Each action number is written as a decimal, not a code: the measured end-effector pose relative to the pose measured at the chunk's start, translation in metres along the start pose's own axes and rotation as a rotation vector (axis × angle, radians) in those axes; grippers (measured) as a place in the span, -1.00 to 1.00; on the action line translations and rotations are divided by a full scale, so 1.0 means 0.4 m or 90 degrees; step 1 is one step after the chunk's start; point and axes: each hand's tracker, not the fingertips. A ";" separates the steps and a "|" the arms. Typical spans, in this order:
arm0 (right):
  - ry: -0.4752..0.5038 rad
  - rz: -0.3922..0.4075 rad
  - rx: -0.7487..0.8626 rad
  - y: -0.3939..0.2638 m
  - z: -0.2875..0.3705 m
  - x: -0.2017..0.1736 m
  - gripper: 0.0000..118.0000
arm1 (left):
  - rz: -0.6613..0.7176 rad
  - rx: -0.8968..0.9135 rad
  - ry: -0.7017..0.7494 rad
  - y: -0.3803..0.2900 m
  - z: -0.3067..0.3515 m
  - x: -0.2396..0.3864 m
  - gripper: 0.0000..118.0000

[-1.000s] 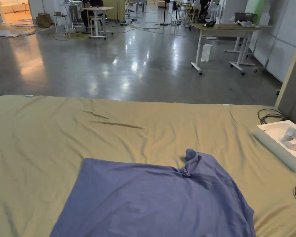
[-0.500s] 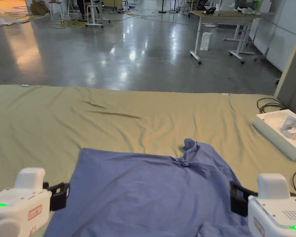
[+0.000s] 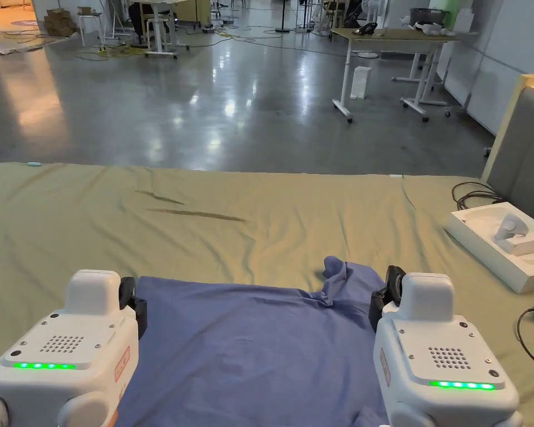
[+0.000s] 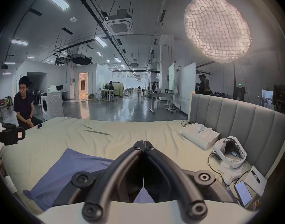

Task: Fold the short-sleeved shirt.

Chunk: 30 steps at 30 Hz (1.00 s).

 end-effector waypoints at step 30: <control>0.072 0.021 -0.165 -0.107 -0.059 -0.045 -1.00 | 0.123 -0.539 0.035 -0.371 -0.026 -0.343 -0.07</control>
